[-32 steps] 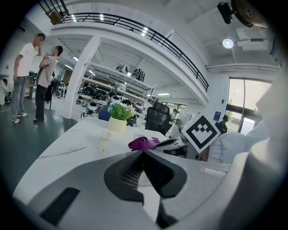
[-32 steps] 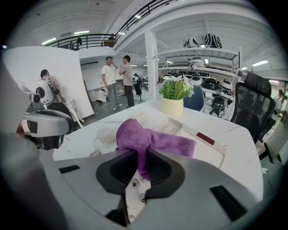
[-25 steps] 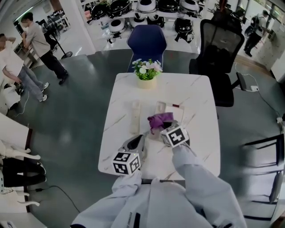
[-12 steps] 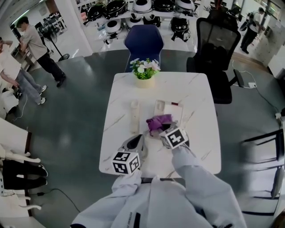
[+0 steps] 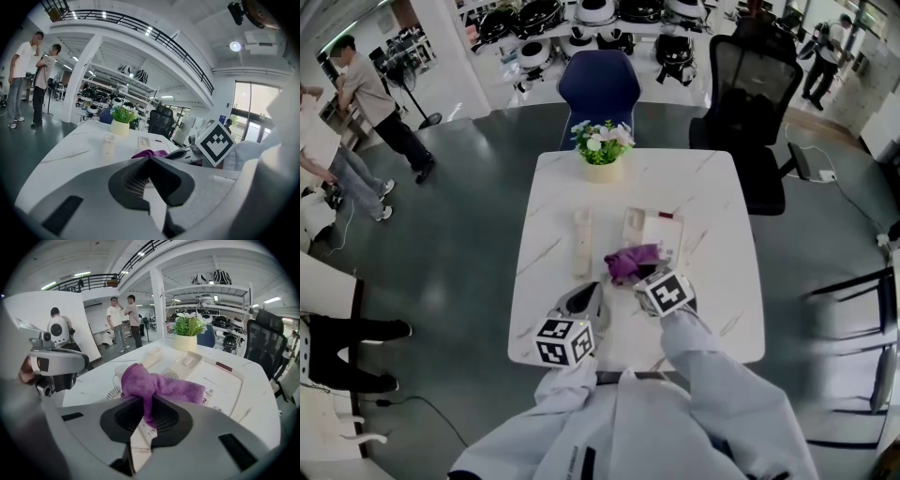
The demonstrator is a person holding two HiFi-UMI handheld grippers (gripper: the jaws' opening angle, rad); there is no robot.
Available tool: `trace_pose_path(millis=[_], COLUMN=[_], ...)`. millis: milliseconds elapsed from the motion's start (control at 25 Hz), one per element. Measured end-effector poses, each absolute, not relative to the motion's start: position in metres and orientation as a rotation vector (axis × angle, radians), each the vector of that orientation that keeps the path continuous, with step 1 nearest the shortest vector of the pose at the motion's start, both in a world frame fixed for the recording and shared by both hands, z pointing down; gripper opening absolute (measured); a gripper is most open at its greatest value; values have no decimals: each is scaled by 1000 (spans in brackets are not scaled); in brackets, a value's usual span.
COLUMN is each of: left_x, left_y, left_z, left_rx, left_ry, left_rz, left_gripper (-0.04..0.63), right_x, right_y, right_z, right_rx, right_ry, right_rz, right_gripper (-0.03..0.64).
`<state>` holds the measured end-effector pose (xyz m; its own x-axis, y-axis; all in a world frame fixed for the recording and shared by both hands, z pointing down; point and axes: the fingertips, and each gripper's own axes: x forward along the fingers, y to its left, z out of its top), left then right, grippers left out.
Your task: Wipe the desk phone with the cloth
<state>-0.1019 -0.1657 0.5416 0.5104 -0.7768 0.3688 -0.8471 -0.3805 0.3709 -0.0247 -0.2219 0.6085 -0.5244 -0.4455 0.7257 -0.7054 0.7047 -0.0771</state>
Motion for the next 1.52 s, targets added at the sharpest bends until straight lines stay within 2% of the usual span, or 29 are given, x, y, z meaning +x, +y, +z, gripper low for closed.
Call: trace_pose_path(millis=[1520], left_x=[-110], left_y=[-156], left_z=[542], left_rx=[2223], left_ry=[-1366], left_rz=[165], left_gripper=[-2], right_x=[-38], right_y=[-167], right_z=[622], right_rx=[681], right_ry=[-2211], right_rz=[566], right_gripper=[35])
